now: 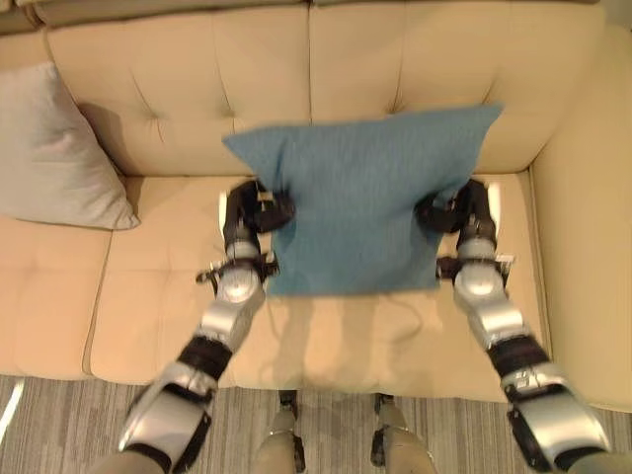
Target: Pick up all the scattered cushions and arrange them neatly on the sofa.
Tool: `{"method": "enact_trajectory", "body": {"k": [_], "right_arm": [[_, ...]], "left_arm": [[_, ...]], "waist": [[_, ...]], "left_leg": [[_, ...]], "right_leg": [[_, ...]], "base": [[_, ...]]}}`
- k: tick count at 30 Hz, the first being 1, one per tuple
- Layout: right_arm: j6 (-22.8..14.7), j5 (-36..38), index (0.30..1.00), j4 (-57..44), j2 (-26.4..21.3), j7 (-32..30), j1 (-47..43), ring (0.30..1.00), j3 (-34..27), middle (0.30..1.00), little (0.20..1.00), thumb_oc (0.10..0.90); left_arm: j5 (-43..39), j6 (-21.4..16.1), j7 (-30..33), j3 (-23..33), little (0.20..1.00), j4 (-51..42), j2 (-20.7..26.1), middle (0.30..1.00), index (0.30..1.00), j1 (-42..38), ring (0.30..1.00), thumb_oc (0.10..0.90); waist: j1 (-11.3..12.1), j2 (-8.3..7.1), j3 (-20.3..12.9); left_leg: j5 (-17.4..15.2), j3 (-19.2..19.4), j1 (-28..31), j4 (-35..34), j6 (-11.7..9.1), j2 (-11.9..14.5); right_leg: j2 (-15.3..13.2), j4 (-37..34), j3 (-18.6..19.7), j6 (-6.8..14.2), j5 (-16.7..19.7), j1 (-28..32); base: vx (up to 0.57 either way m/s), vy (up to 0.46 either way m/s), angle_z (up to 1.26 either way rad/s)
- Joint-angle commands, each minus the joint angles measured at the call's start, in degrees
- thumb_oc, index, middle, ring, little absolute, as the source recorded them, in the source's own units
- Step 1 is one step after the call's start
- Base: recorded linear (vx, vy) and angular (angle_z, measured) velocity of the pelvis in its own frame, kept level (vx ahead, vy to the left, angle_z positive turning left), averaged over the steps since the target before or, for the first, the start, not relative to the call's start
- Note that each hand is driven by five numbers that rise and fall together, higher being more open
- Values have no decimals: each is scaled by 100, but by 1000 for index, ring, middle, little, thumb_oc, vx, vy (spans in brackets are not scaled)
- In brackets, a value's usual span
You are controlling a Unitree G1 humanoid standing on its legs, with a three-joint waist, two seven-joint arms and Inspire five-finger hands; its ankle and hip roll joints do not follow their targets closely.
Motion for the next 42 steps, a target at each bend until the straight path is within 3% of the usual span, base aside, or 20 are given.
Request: {"method": "enact_trajectory", "body": {"k": [1, 7, 19, 22, 23, 24, 31, 42], "right_arm": [[-990, -44, 300, -651, 253, -99, -1037, 300, 345, 300, 300, 400], [-949, 173, 300, 192, 76, -107, -2165, 300, 900, 300, 300, 400], [-705, -258, 300, -469, 934, -139, -737, 300, 616, 300, 300, 400], [-689, -297, 300, -496, 968, -139, -674, 300, 616, 300, 300, 400], [-603, -509, 801, -517, 1015, -144, -510, 801, 630, 801, 801, 734], [-601, -513, 900, -521, 1016, -146, -500, 900, 631, 900, 900, 800], [-312, -1075, 900, -217, 656, -536, -534, 900, 411, 900, 900, 800], [-125, -1077, 900, 125, -785, -371, -2, 900, -216, 900, 900, 800]], "left_arm": [[457, -1079, -6, -612, 300, -265, -44, 300, 300, -1164, 300, 400], [444, -1080, 152, -859, 300, 406, 232, 300, 300, -2354, 300, 400], [898, -778, 178, -679, 300, -77, -230, 300, 300, -1340, 300, 400], [914, -767, 178, -683, 300, -75, -260, 300, 300, -1304, 300, 400], [884, -719, 109, -711, 900, -33, -383, 900, 900, -1163, 900, 800], [883, -720, 108, -712, 900, -33, -386, 900, 900, -1155, 900, 800], [1011, -593, 117, -644, 900, 128, -295, 900, 900, -1124, 900, 800], [903, -533, -152, -126, 900, 203, 538, 900, 900, -550, 900, 800]], "waist": [[-43, -303, -273], [32, -365, -82], [-30, -376, 101], [-32, -381, 102], [-49, -399, 99], [-43, -396, 106], [-60, -409, 127], [-65, -436, 29]], "left_leg": [[-390, -193, 174, 4, -118, -401], [-311, -243, 60, 4, -181, -403], [-295, -215, 208, 4, -141, -430], [-296, -209, 218, 4, -139, -430], [-297, -194, 214, 4, -131, -433], [-323, -191, 243, 4, -135, -425], [-329, -158, 268, 4, -118, -419], [-355, -114, 372, 4, -89, -402]], "right_leg": [[69, 29, 126, 447, -671, 280], [80, 29, 119, 487, -635, 178], [-9, 29, 116, 455, -619, 342], [-14, 29, 118, 453, -615, 351], [-28, 29, 116, 445, -592, 338], [-20, 29, 118, 444, -612, 364], [-32, 29, 91, 447, -598, 379], [-26, 29, 59, 478, -604, 479]], "base": [[0, 0, 0], [-20, -4, 15], [-43, 23, 5], [-18, 10, -8], [-30, 8, 3], [0, 0, 0], [-12, 3, -1], [1, -1, 0]]}}
